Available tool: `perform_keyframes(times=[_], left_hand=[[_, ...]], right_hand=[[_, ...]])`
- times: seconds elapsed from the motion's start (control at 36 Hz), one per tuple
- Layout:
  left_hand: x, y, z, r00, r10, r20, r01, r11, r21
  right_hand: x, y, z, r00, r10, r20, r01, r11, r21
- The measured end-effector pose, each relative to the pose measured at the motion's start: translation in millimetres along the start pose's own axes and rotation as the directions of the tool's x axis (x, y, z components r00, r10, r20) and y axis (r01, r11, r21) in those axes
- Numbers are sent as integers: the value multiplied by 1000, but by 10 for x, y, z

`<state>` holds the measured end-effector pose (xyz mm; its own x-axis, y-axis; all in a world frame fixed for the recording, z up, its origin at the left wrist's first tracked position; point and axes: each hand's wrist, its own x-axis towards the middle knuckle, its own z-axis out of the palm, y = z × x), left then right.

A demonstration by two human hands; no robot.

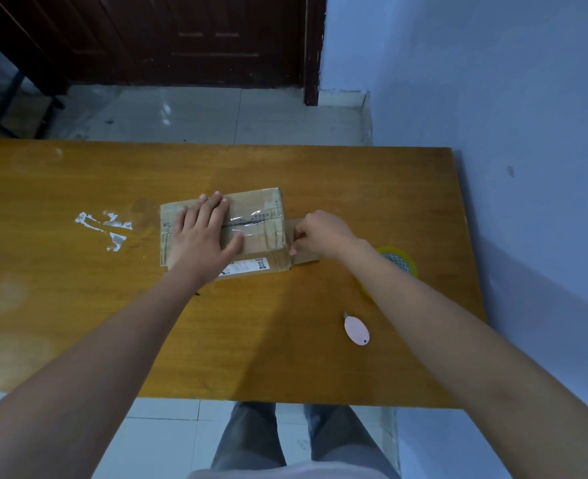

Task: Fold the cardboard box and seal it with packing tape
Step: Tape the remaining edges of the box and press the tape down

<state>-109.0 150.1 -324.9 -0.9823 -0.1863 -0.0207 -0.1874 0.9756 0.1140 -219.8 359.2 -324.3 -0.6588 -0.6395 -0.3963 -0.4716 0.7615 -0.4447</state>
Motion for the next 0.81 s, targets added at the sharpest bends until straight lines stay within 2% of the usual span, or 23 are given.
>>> perform_keyframes(times=[0.19,0.31,0.39,0.47,0.61,0.69,0.75,0.81], left_hand=[[18,-1,5,1000,-6,18,6,1000,15],[30,-7,-27,999,1,51,-1,1000,-5],[12,-18,-57,999,8,53,-3,995,-99],[43,-17,-153,998,-38,52,51,960,-274],[102,-106,-348,975,-184,-122,120,906,-406],[99,-261,-403,901,-408,-151,256,778,-574],[90,-392,-400,816,-576,-36,394,601,-696],[67,-509,-371,730,-665,157,540,421,-729]], right_hand=[[135,-42,-7,994,111,6,-111,993,47],[37,47,77,968,250,5,-244,941,235],[-57,173,77,928,367,-71,-306,855,420],[-131,165,-12,932,353,-81,-282,847,450],[-114,7,-205,932,345,-107,-241,815,527],[-53,-129,-273,939,337,-73,-252,814,523],[2,-228,-278,932,360,-51,-270,780,564],[43,-344,-270,920,391,-14,-293,713,637]])
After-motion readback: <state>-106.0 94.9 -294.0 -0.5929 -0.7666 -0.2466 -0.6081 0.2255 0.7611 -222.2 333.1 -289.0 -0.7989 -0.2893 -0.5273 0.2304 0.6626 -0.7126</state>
